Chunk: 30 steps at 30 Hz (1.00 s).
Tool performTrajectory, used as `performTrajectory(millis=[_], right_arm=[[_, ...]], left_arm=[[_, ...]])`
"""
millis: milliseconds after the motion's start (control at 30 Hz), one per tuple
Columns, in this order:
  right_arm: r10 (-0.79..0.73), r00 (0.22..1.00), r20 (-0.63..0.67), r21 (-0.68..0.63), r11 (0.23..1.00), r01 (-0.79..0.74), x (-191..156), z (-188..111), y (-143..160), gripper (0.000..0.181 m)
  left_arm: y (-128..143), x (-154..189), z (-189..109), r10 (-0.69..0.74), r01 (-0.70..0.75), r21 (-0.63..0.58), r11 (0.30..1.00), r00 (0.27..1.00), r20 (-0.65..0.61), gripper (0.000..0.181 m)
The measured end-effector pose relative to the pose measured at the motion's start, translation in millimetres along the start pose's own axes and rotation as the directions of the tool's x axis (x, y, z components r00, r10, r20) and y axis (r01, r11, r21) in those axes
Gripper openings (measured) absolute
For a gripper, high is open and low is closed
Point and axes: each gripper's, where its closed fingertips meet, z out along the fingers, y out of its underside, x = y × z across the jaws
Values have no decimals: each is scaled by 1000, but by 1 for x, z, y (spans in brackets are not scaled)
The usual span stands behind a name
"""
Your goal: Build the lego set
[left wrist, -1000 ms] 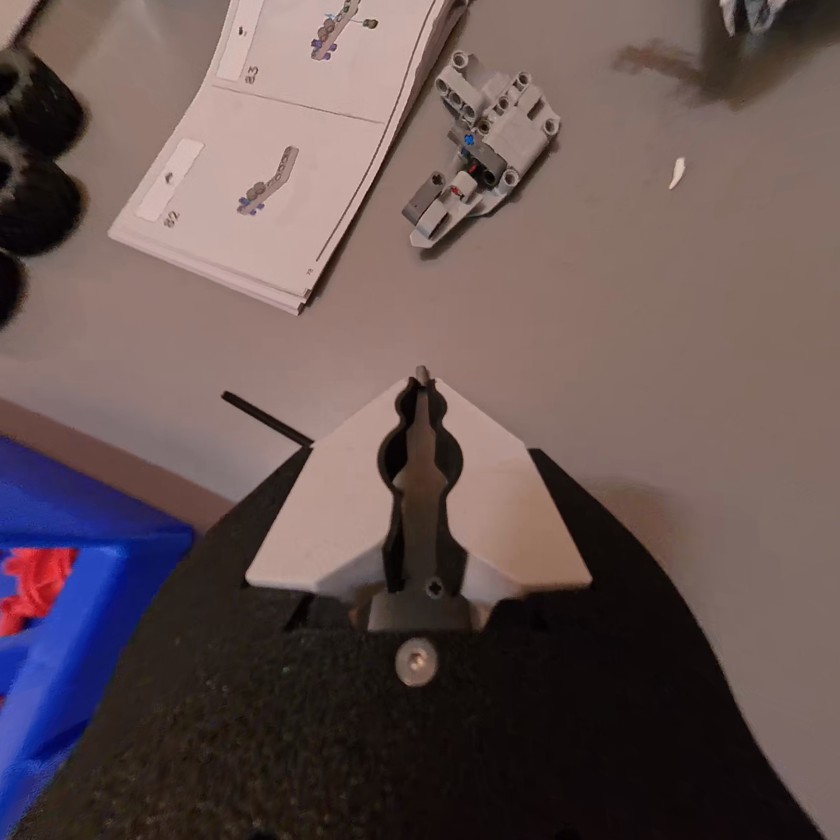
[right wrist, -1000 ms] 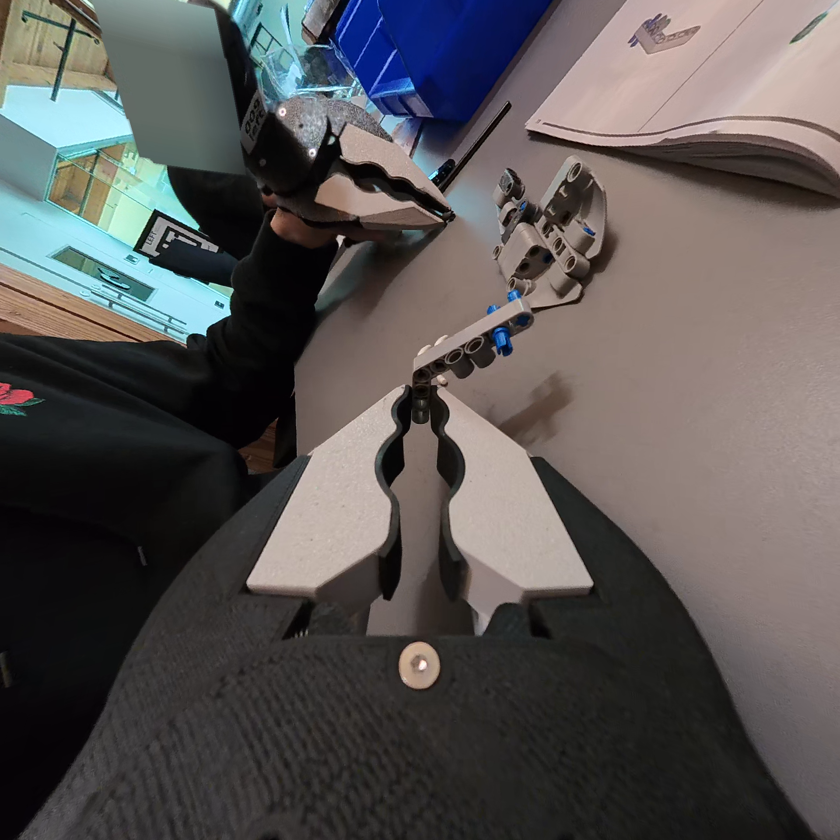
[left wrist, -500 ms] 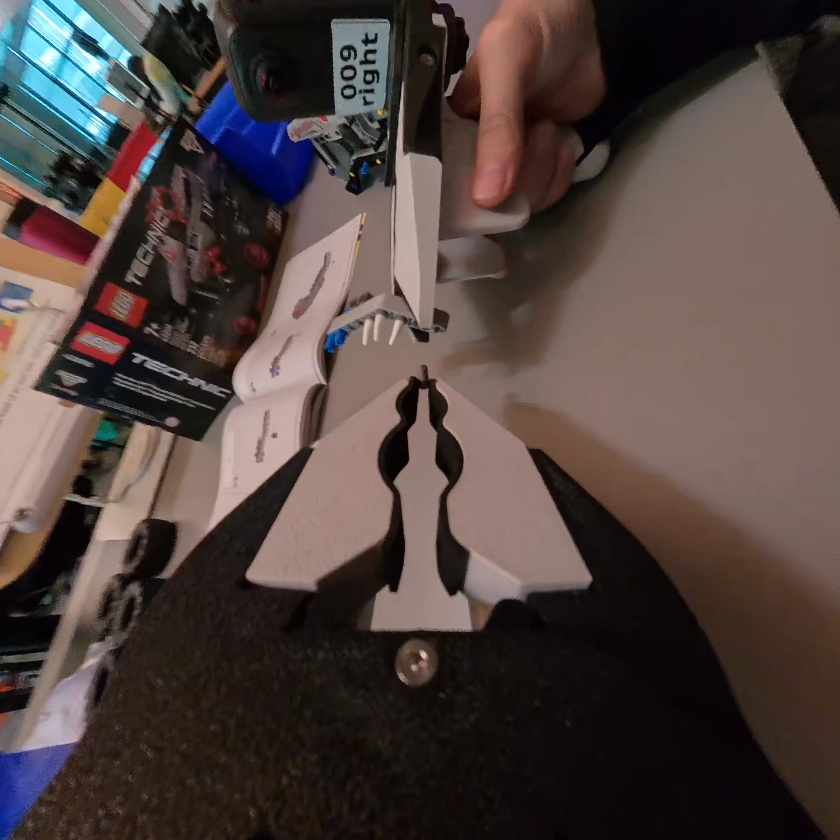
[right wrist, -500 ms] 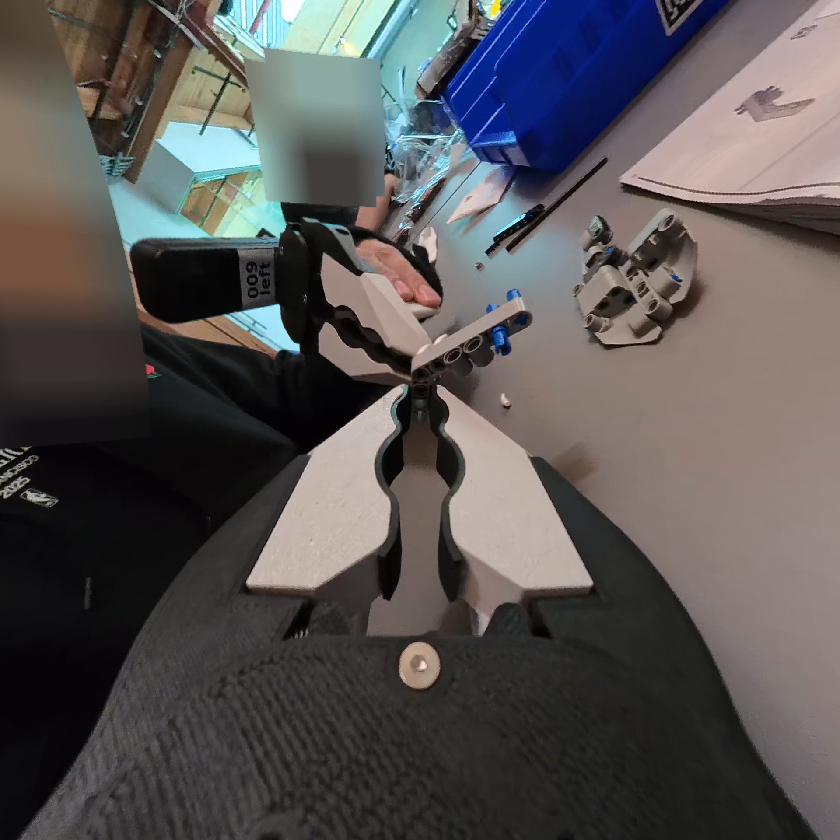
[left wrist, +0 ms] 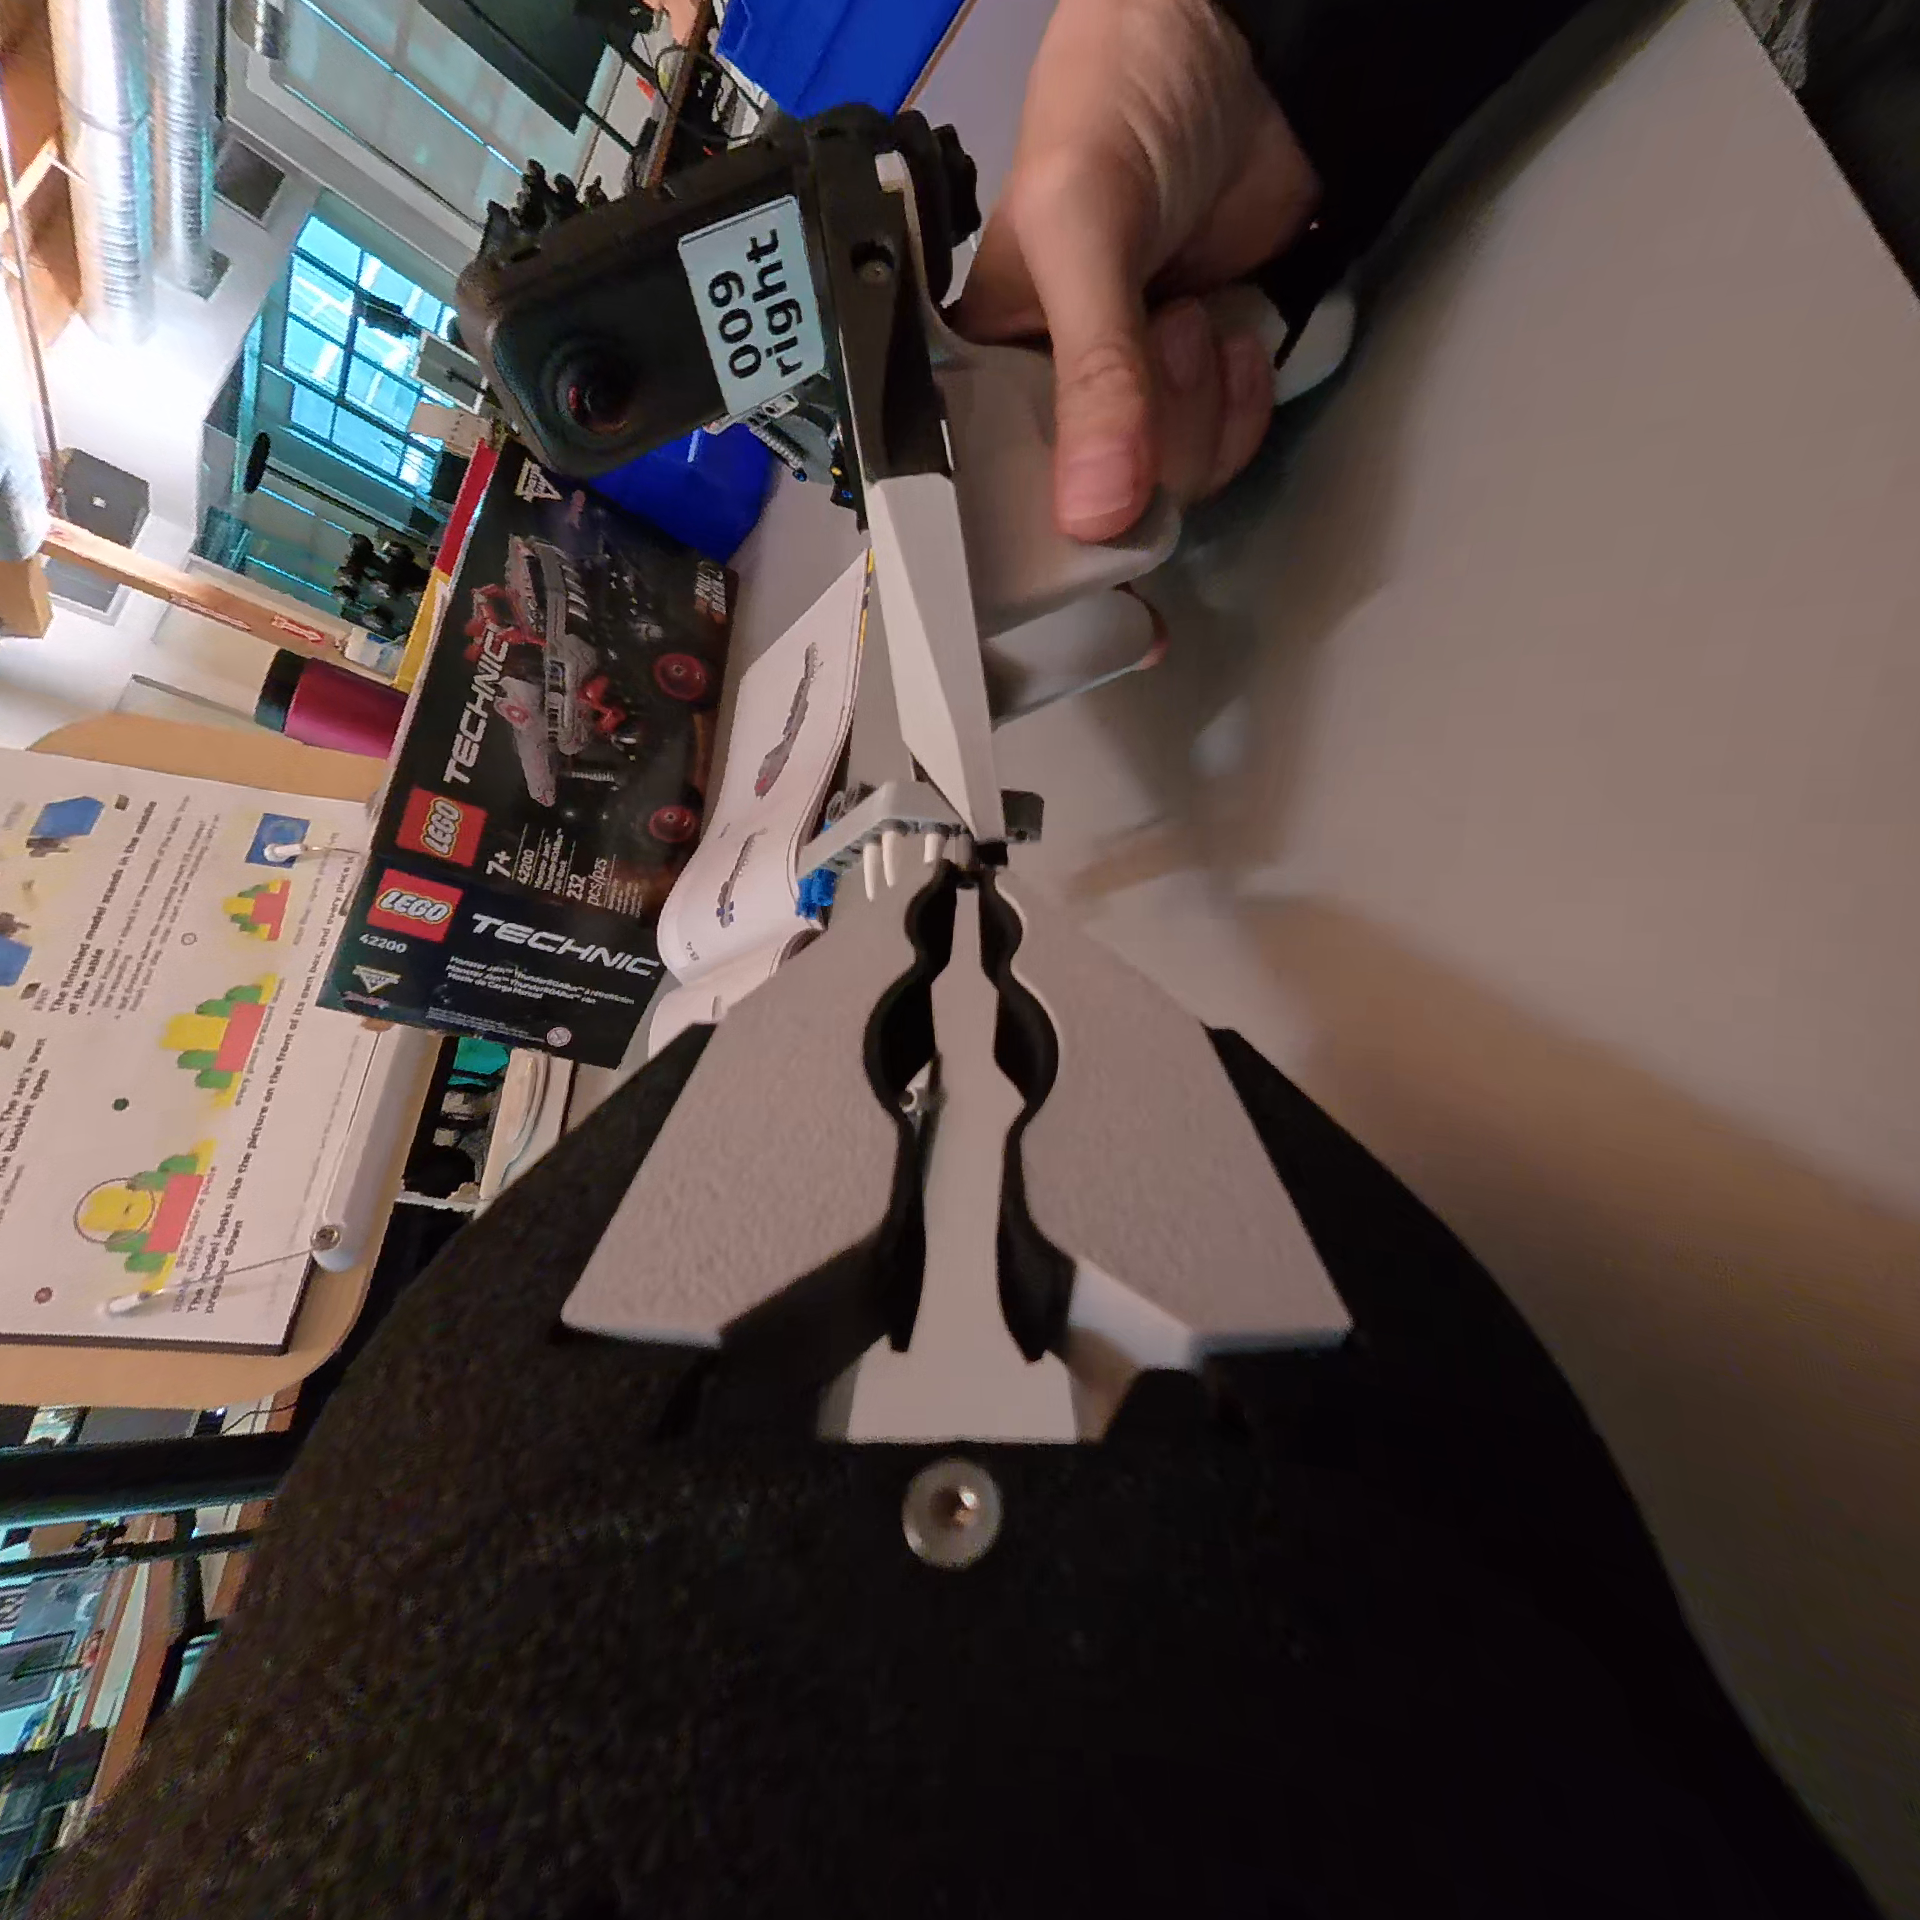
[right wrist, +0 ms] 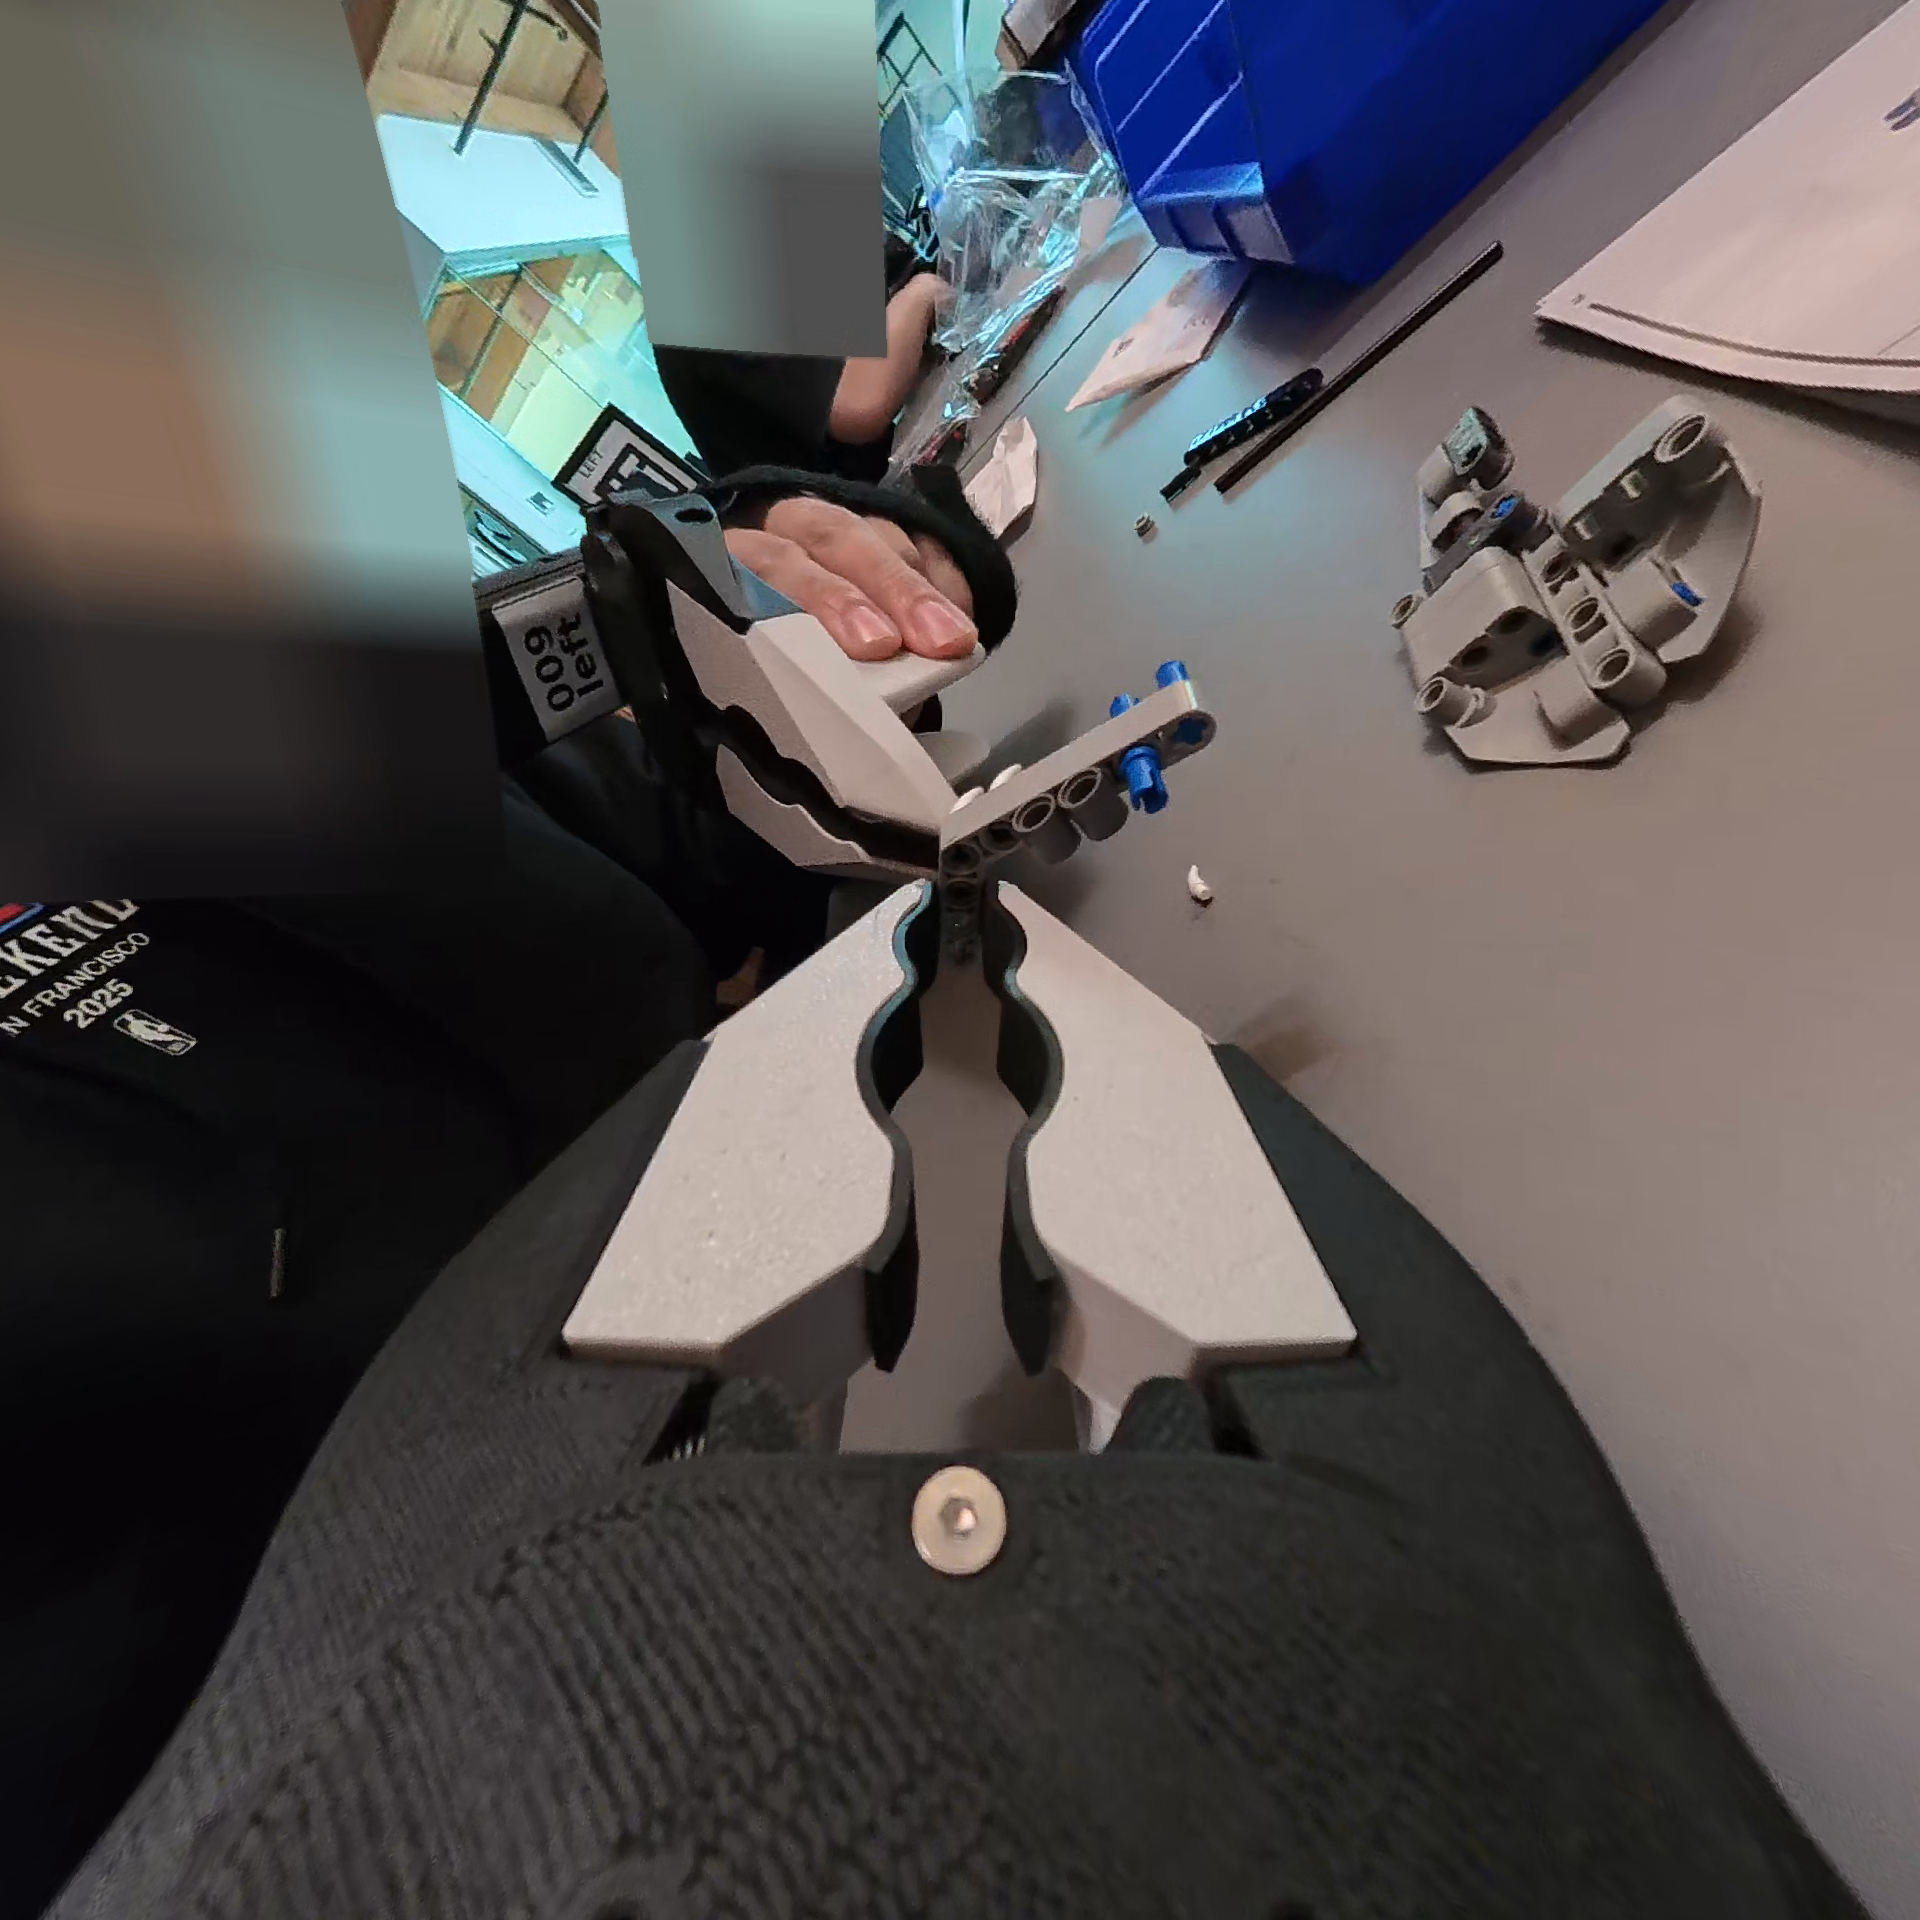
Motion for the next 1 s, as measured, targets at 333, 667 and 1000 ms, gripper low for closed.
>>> performTrajectory(millis=[333,667,1000], right_arm=[[-4,997,-75,-18,1000,3,9,4,2,6],[-15,999,-29,-35,999,14,2,5,4,7],[-35,997,73,-32,999,37,-12,2,4,7]], left_arm=[[7,3,3,102,-100,-81,992,994,25,1],[-4,4,-2,-270,282,109,953,956,-112,1],[-18,5,-9,-351,395,216,893,911,-215,1]])
